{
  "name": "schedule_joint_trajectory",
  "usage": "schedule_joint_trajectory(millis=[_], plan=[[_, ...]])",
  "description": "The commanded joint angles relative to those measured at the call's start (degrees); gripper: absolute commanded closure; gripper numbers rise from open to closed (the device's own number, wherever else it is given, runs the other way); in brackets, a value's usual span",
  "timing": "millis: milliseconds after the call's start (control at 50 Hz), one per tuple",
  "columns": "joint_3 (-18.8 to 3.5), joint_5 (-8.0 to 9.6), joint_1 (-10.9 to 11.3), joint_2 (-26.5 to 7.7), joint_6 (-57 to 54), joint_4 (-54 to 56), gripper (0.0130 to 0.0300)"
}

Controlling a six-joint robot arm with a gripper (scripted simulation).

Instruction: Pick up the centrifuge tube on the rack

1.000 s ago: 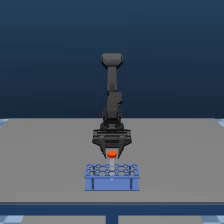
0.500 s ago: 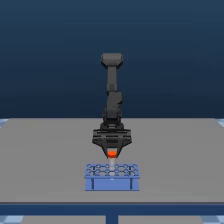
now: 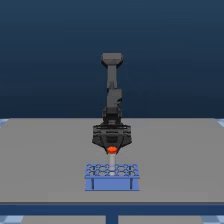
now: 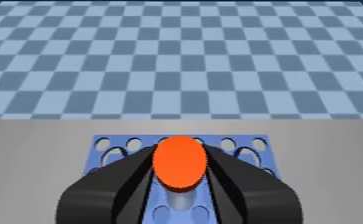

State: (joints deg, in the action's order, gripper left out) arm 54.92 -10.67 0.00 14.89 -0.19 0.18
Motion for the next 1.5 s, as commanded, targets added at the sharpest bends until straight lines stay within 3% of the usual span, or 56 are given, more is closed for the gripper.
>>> schedule_joint_trajectory(millis=[20,160,460,1000,1500], plan=[[-0.9,3.03,0.0,1.3,-0.1,0.0,0.03],[-1.9,5.41,0.0,2.7,-0.2,0.2,0.03],[-2.9,7.59,0.0,3.9,-0.8,0.8,0.03],[-3.5,9.02,0.0,4.7,0.3,-0.3,0.03],[-3.9,9.9,0.0,5.2,-7.5,7.5,0.03]])
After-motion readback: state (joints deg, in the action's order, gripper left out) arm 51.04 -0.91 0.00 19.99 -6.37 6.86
